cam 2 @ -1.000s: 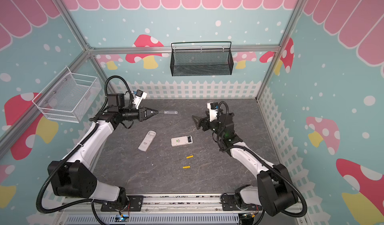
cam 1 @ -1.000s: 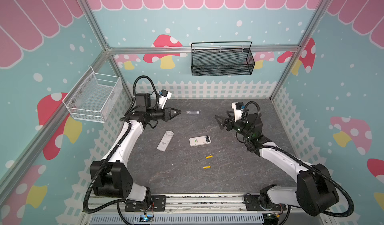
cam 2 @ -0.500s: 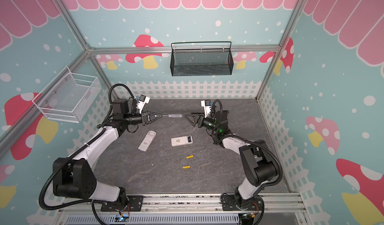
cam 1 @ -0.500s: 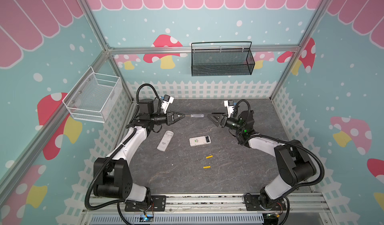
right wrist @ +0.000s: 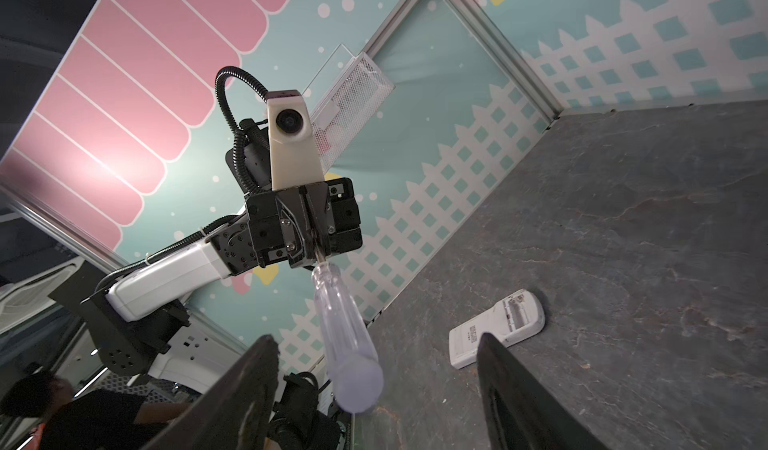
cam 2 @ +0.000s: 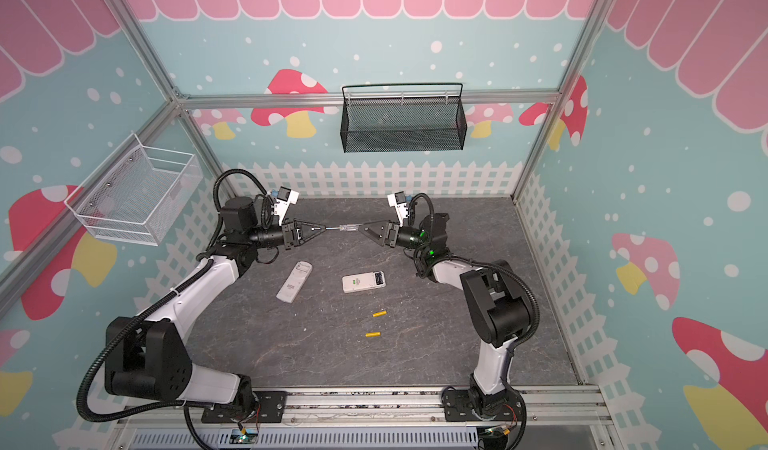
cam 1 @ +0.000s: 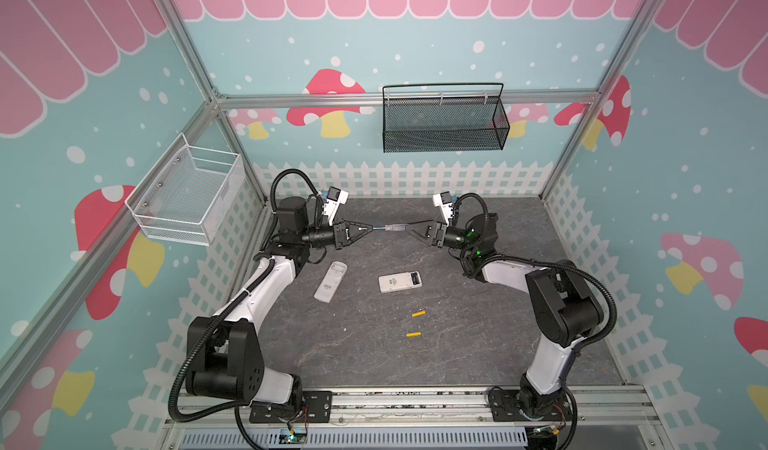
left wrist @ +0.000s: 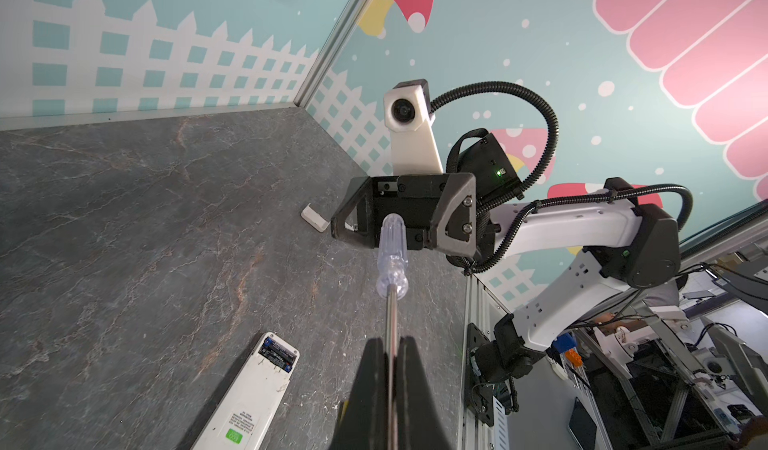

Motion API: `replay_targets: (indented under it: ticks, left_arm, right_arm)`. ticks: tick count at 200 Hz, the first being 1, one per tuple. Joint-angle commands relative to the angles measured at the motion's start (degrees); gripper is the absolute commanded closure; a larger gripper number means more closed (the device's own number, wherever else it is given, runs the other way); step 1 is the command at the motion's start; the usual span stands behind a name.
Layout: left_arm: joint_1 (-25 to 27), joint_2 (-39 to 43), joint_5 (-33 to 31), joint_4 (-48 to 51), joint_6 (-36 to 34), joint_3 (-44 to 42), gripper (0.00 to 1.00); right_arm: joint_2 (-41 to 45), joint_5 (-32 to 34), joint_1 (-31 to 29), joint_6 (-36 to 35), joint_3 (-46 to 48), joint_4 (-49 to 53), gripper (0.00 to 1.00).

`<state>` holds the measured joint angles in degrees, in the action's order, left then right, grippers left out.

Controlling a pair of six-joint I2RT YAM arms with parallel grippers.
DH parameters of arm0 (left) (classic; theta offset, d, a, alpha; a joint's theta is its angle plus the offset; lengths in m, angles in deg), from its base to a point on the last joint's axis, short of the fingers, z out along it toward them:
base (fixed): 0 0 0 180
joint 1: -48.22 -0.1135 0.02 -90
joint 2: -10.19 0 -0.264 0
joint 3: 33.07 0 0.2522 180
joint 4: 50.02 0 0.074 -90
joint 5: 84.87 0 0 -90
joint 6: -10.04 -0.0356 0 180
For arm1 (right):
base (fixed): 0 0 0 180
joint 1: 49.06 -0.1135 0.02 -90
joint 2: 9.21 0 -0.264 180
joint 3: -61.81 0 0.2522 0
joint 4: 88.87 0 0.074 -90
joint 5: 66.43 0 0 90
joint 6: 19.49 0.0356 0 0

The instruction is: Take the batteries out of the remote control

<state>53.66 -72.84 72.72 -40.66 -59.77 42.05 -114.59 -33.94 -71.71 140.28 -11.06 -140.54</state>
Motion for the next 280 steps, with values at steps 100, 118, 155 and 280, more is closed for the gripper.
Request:
replay_targets:
  ticks: [100, 118, 155, 280]
  left_arm:
    - [1.75, -0.54, 0.55, 8.68, -9.31, 1.72, 1.0]
    - [1.78, -0.65, 0.72, 9.07, -9.71, 2.11, 1.0]
    - [1.57, -1.22, 0.18, 11.82, -12.01, 3.51, 1.0]
    - [-1.23, 1.14, -3.78, 28.5, -24.06, 9.77, 0.34]
  right_arm:
    - [-5.4, -7.56, -3.82, 7.25, -6.99, -3.87, 0.5]
    - [-5.69, -7.79, -4.25, 7.3, -6.89, -3.72, 0.52]
    - [-5.82, -8.39, -4.5, 7.85, -6.09, -3.64, 0.61]
    - [4.46, -8.34, -0.59, -11.5, 2.8, 10.15, 1.0]
